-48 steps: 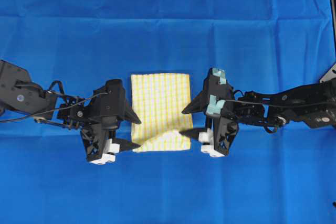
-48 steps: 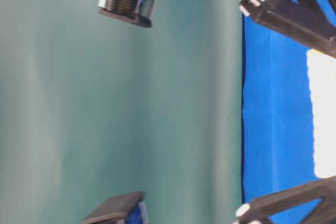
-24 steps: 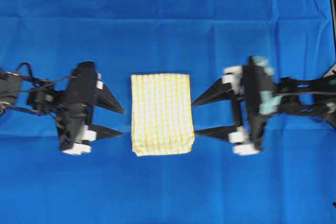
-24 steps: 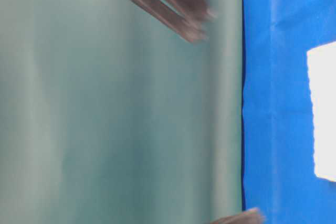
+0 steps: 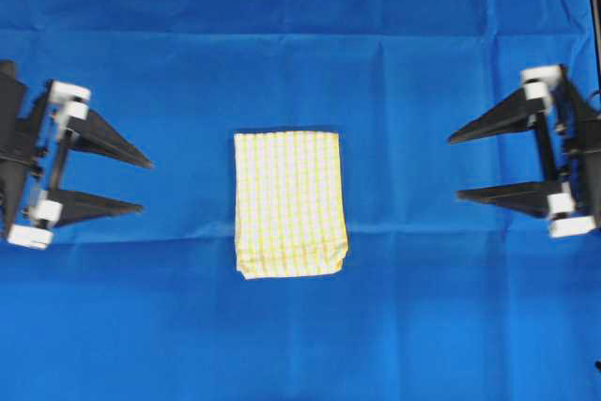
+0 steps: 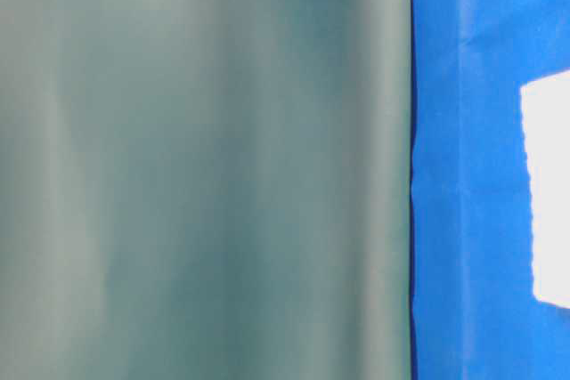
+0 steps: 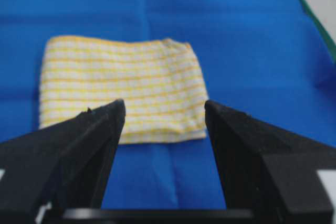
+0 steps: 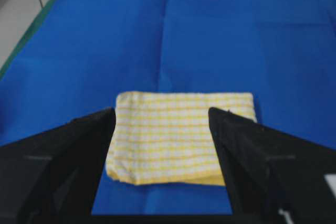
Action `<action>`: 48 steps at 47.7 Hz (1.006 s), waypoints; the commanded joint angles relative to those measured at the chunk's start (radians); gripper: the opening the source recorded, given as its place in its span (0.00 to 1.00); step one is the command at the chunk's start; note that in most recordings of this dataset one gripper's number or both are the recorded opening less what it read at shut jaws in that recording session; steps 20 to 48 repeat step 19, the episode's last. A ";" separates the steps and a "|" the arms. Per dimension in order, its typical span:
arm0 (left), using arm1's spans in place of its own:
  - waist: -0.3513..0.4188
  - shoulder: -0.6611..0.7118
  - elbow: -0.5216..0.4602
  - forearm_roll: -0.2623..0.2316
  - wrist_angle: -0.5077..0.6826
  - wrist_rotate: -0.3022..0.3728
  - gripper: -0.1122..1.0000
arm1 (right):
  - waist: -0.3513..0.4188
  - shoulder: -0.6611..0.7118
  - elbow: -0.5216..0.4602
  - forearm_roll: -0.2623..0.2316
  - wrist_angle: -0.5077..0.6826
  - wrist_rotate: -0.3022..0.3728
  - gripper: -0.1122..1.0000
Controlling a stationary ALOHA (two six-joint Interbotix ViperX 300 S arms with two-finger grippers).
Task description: Fold the yellow towel.
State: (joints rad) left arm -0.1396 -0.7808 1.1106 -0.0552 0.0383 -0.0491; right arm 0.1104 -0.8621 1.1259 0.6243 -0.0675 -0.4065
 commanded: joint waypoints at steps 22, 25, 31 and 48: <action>0.084 -0.342 0.209 0.003 -0.020 0.011 0.60 | -0.129 -0.195 0.163 -0.020 0.077 -0.044 0.75; 0.084 -0.342 0.209 0.003 -0.020 0.011 0.60 | -0.129 -0.195 0.163 -0.020 0.077 -0.044 0.75; 0.084 -0.342 0.209 0.003 -0.020 0.011 0.60 | -0.129 -0.195 0.163 -0.020 0.077 -0.044 0.75; 0.084 -0.342 0.209 0.003 -0.020 0.011 0.60 | -0.129 -0.195 0.163 -0.020 0.077 -0.044 0.75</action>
